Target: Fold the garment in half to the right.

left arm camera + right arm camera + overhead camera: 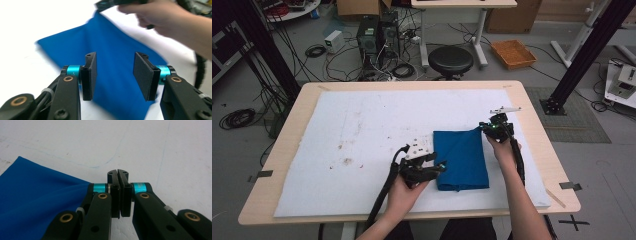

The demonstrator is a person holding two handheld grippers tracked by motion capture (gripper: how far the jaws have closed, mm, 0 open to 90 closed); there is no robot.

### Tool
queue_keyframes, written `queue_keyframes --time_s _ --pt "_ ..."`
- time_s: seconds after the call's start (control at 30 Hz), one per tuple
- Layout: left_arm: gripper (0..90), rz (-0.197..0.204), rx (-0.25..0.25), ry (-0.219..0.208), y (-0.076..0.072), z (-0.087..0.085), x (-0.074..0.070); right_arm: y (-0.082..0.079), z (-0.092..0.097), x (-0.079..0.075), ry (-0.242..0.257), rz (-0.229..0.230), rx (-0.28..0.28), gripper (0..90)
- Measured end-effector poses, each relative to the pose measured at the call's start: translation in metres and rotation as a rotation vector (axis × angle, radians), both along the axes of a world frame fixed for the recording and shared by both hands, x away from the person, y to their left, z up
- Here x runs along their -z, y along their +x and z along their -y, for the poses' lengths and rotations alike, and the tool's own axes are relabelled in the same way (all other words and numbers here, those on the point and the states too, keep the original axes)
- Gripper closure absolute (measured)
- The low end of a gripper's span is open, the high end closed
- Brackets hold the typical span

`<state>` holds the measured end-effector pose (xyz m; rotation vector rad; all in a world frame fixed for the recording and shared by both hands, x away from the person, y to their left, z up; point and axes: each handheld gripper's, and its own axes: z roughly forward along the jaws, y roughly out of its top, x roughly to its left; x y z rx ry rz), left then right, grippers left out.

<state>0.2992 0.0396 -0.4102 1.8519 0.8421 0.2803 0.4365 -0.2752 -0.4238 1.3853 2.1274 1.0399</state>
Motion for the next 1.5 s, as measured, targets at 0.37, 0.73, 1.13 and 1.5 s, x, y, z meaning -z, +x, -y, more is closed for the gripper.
queue_keyframes --time_s 0.37,0.73,1.13,1.5 --pt "52.0 0.019 -0.075 0.015 -0.009 -0.059 0.004 -0.052 0.013 -0.012 0.110 0.007 0.024 65.1" --pt "51.2 0.014 -0.151 0.002 -0.019 -0.103 0.008 -0.161 0.023 0.013 0.219 -0.083 -0.059 65.4" --pt "51.2 0.015 -0.152 -0.002 -0.021 -0.107 0.008 -0.175 0.028 0.020 0.139 -0.101 -0.058 90.0" --pt "50.2 0.021 -0.166 0.005 -0.019 -0.113 0.008 -0.173 0.032 0.013 0.135 -0.071 -0.040 81.7"
